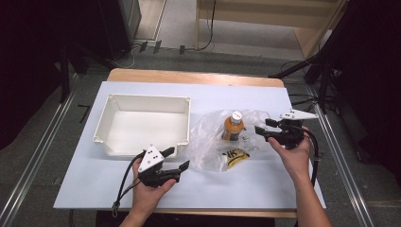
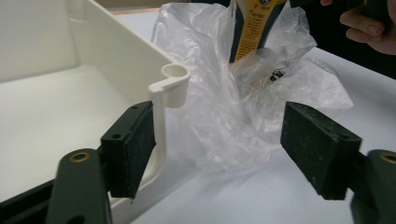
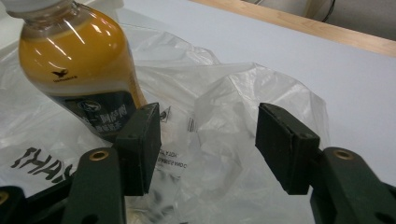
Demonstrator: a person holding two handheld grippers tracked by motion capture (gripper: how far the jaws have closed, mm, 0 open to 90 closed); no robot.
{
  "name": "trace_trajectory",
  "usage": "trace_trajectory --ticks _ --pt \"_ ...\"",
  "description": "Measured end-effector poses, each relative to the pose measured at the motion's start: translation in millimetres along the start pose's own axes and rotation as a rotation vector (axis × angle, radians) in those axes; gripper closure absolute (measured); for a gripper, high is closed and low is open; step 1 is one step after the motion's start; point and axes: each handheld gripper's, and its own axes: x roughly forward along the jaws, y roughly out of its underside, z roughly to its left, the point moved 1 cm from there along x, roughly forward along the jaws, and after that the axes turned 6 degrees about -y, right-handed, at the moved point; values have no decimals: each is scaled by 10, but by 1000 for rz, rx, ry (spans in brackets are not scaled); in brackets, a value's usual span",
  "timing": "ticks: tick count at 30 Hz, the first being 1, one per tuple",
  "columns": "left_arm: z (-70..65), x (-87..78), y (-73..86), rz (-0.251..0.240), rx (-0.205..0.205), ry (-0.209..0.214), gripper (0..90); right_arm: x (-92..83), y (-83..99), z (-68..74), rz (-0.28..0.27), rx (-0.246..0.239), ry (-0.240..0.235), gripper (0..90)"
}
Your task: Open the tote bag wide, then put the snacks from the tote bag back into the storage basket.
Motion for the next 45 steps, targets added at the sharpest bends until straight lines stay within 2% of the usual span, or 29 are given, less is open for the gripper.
trace_trajectory --ticks 4,6,10,13,17,19,27,38,42,45 --pt "154 -101 60 1 -10 7 192 -3 -89 29 15 -29 -47 395" --pt "235 -149 101 4 -16 -4 140 5 -127 38 28 -46 -67 394" --pt "369 -269 143 -16 -36 -27 108 34 -186 73 52 -79 -85 385" --pt "446 -339 150 -20 -32 -51 92 74 -219 101 62 -89 -92 384" --pt "556 -416 178 -22 -47 -78 84 123 -262 134 75 -102 -107 380" --pt "602 -454 193 -17 -46 -78 78 137 -287 142 81 -107 -114 376" --pt "726 -555 232 -18 -48 -94 67 160 -377 170 92 -122 -139 376" --pt "869 -701 280 -11 -47 -132 68 157 -439 217 132 -171 -179 368" --pt "901 -737 290 -8 -41 -142 68 162 -440 232 140 -179 -217 367" --pt "921 -756 296 -5 -29 -156 68 173 -450 255 156 -191 -228 367"
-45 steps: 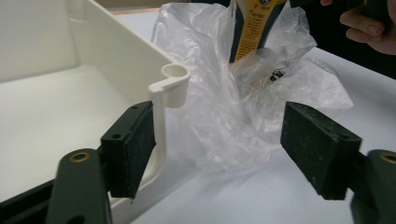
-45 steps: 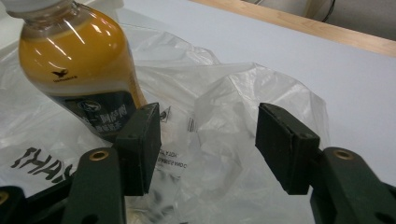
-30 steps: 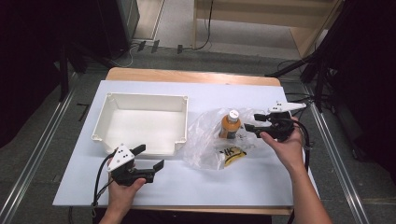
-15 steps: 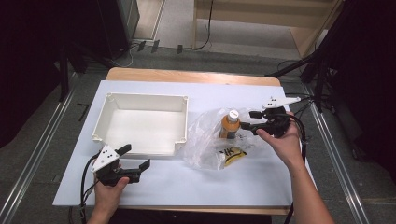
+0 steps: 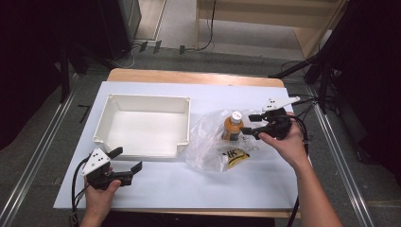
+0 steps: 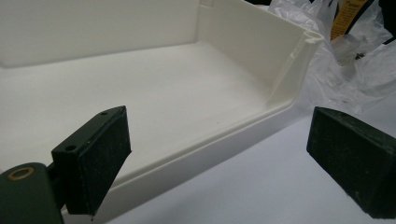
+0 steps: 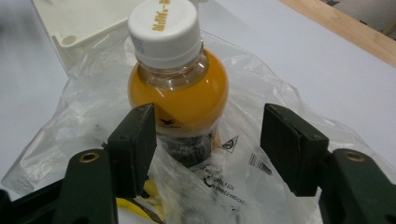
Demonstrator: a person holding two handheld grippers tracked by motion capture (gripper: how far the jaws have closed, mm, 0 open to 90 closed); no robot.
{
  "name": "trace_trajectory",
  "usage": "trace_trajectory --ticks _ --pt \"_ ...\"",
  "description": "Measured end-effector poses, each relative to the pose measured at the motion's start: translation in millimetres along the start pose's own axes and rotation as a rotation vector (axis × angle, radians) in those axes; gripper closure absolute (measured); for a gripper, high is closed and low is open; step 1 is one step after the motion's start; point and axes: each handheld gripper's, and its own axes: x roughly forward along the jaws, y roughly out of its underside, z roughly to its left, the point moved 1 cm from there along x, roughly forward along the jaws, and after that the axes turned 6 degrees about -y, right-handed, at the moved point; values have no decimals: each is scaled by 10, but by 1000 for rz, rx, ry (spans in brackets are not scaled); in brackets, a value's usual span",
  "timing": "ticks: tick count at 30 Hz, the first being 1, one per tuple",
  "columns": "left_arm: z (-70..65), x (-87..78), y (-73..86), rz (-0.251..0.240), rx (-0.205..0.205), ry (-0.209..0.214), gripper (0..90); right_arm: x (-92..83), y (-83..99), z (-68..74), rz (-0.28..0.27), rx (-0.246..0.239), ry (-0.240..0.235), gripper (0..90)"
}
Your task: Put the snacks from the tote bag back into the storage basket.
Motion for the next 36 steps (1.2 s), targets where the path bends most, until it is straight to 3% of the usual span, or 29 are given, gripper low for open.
trace_trajectory --ticks 3,16,21,26,36 --pt "2 -14 8 1 16 -11 69 1 -18 8 -7 -5 -9 367" --pt "105 -85 10 -26 -7 -15 68 99 -42 13 20 -7 -55 320" --pt "159 -101 5 -25 -15 0 69 134 -68 29 38 -13 -62 320" --pt "200 -105 4 -7 13 26 68 154 -93 39 48 -18 -65 320" --pt "265 -94 30 -18 -38 47 69 247 -147 55 68 -24 -72 296"
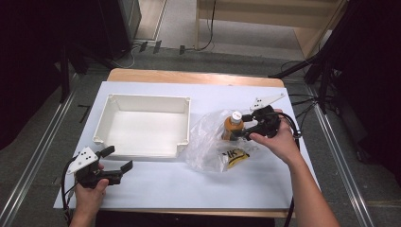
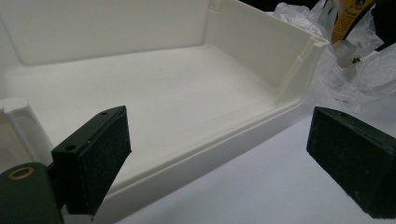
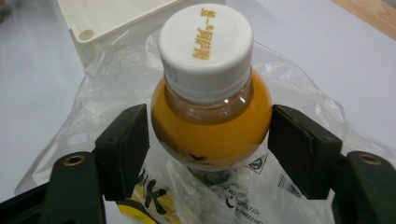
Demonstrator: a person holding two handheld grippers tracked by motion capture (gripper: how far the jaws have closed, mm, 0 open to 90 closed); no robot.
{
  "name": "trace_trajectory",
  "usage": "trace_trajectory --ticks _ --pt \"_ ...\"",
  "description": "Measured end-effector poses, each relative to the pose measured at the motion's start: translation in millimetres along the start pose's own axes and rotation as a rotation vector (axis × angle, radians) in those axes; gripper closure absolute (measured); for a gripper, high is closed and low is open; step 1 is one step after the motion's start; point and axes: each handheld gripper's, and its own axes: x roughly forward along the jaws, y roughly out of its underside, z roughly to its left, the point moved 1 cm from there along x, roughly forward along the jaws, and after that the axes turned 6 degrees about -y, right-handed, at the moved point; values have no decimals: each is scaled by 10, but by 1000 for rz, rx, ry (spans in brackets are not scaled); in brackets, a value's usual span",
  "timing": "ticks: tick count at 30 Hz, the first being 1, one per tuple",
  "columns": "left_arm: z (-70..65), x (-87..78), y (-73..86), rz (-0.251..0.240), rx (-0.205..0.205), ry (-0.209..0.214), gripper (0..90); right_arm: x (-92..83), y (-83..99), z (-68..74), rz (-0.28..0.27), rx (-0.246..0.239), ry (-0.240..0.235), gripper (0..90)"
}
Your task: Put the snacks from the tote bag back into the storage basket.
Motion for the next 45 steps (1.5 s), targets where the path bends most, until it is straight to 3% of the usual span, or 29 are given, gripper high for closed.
trace_trajectory --ticks 5,13,30,33,37,45 --pt "35 -18 5 -18 -39 15 69 38 -28 -4 10 -3 1 291" --pt "3 -5 7 -4 -12 11 69 104 -45 -13 30 3 -1 257" --pt "-5 -11 15 -2 -17 9 69 258 -56 2 71 -10 24 223" --pt "-3 -11 15 -2 -19 10 69 274 -58 -5 75 -5 18 225" --pt "-1 -9 16 -4 -22 10 73 262 -57 -15 70 8 21 294" --pt "-1 -6 17 -1 -24 5 73 263 -59 -4 67 14 36 302"
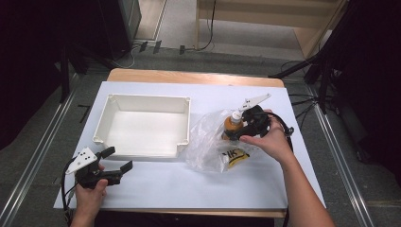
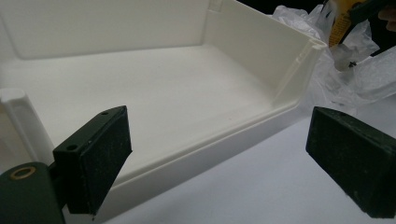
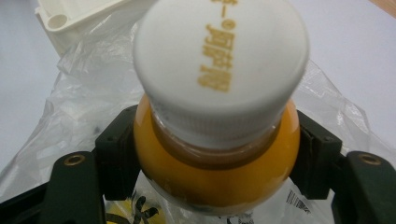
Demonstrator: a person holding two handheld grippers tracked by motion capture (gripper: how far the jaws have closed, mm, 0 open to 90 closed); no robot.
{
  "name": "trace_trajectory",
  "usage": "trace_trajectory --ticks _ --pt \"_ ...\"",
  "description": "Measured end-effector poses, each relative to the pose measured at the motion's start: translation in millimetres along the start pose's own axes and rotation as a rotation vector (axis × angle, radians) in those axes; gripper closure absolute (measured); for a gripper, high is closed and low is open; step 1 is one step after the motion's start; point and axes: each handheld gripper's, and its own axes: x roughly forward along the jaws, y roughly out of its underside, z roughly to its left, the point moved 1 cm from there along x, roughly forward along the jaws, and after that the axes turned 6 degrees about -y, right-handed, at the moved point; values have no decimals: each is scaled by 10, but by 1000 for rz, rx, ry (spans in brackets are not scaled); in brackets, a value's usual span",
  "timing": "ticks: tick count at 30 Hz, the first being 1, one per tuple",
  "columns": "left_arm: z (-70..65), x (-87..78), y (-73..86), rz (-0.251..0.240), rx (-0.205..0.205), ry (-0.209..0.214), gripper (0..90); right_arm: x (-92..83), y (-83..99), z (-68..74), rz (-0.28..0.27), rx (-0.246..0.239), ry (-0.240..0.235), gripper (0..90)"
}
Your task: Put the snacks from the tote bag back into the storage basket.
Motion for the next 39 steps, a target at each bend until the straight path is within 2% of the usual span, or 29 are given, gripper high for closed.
trace_trajectory --ticks 4,8,10,13,15,17,19,30,34,39 --pt "1 -1 0 -2 -2 -1 73 13 -16 2 -10 50 51 303" --pt "2 -2 1 -3 -2 -1 73 26 -20 6 -22 67 58 297" --pt "2 -1 1 -2 -3 -1 73 31 -19 9 -24 62 53 292" --pt "0 0 1 -2 -1 -2 73 56 -33 17 5 58 56 220" --pt "-1 0 1 0 -1 -1 73 100 -34 14 23 52 58 235" --pt "1 -1 1 -1 -1 -1 73 115 -30 11 14 46 67 294" --pt "2 -2 1 -2 -3 -1 73 115 -31 0 7 64 62 299" --pt "1 -2 2 -1 -3 -1 74 94 -61 62 25 25 123 304" --pt "0 0 2 0 -3 0 74 41 -87 63 12 39 120 304" --pt "-2 2 3 2 -1 0 74 -19 -118 84 3 30 113 305"
